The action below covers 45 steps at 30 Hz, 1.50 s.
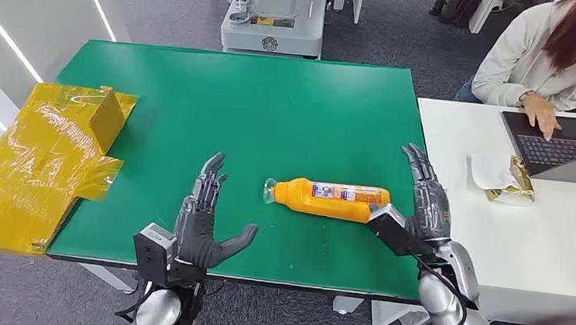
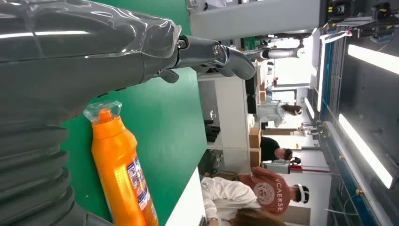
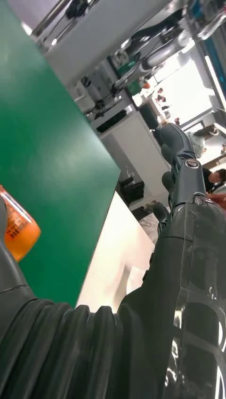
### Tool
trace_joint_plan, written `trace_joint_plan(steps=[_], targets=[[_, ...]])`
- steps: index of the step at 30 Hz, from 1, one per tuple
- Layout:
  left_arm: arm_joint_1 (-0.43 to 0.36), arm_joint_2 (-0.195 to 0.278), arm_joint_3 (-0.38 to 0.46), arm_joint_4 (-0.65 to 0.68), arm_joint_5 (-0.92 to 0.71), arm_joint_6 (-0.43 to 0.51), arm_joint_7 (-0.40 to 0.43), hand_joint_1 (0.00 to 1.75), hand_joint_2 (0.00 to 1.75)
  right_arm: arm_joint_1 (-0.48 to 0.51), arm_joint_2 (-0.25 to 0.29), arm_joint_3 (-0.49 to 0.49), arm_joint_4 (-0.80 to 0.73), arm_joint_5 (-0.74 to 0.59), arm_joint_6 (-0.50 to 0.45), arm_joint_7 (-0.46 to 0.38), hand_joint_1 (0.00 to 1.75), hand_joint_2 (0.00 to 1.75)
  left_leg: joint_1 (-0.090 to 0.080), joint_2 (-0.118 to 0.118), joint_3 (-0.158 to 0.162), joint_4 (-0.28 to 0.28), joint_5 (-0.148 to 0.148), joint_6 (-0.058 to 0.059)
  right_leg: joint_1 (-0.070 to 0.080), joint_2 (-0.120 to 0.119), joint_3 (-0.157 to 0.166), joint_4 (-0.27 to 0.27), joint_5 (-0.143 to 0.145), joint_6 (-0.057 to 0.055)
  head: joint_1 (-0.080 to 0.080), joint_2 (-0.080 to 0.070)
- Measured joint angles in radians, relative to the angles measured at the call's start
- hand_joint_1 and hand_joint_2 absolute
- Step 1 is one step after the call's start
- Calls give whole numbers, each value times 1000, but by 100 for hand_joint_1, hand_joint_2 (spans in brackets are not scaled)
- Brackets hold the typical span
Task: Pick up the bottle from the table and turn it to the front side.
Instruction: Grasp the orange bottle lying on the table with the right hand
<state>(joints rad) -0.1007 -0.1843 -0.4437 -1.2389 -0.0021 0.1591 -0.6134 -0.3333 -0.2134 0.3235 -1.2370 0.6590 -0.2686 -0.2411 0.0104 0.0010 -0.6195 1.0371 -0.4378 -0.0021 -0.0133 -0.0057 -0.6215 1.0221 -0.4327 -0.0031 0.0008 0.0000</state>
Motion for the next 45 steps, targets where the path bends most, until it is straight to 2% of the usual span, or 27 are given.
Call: trace_joint_plan(steps=[10,18,25,30,41,42,45], targets=[[-12,2,-6,17,6,-5,0,0,175,-215,-10,114,295,-2,119,-29,0,175,0,-1,-1,0,1,0,0,-1,0,0,0,0,0,0],[-27,11,-9,34,10,-18,9,0,175,-327,43,230,459,-22,179,-35,0,175,0,-1,-1,0,1,0,0,-1,0,0,0,0,0,0],[-45,11,-18,53,23,-39,25,0,175,-362,57,283,520,-44,206,-38,0,175,0,-1,-1,0,1,0,0,-2,0,0,0,0,0,0],[-69,11,-24,80,73,-105,59,0,175,-373,59,327,552,-56,257,-30,0,175,0,-1,-1,0,1,0,0,-1,0,0,0,0,0,0],[-80,12,-24,110,106,-129,72,0,175,-391,29,385,569,-71,330,13,0,175,0,-1,-1,0,1,0,0,-1,-1,0,0,0,0,0],[-80,13,-24,110,111,-129,72,0,175,-392,21,390,569,-76,343,18,25,175,0,-1,-1,0,1,0,0,-1,-1,0,0,0,0,0],[-78,20,-24,112,128,-131,75,0,175,-397,-6,406,571,-86,380,24,156,175,0,-1,-2,0,1,0,0,-2,-1,0,0,0,0,0]])
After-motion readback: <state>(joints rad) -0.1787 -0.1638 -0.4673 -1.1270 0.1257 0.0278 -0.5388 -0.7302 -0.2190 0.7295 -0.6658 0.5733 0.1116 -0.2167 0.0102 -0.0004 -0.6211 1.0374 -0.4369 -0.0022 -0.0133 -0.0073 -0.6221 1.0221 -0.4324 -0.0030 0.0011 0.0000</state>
